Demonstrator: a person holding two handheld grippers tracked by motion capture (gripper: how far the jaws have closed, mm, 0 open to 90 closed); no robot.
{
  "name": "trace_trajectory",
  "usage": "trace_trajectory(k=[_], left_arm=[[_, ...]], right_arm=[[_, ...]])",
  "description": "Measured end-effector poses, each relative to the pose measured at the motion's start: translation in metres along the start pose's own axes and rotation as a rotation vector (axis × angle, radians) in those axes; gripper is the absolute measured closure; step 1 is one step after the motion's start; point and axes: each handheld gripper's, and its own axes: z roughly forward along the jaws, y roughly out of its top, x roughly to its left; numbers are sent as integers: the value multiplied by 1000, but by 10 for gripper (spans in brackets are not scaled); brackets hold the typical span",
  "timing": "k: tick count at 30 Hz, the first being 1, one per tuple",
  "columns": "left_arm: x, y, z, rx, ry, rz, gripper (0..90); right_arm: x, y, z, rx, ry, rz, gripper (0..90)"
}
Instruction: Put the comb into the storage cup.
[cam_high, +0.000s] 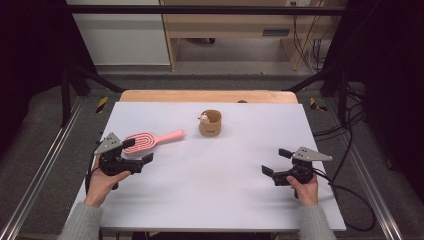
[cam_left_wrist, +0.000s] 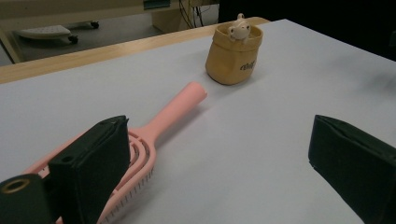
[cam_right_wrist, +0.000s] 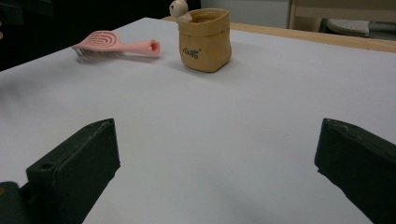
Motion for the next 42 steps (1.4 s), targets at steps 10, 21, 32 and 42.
trace_trajectory(k=[10, 21, 32, 42], left_arm=[[4, 8, 13, 22, 43, 7, 131], [8, 13, 28, 58, 69, 11, 289], [9, 17, 37, 78, 96, 30, 448], [7, 24, 49, 100, 120, 16, 593]], right_arm=[[0, 0, 0, 2, -1, 0, 3], [-1, 0, 0, 3, -2, -1, 3], [-1, 0, 1, 3, -3, -1, 4], [-1, 0, 1, 3, -1, -1, 4]])
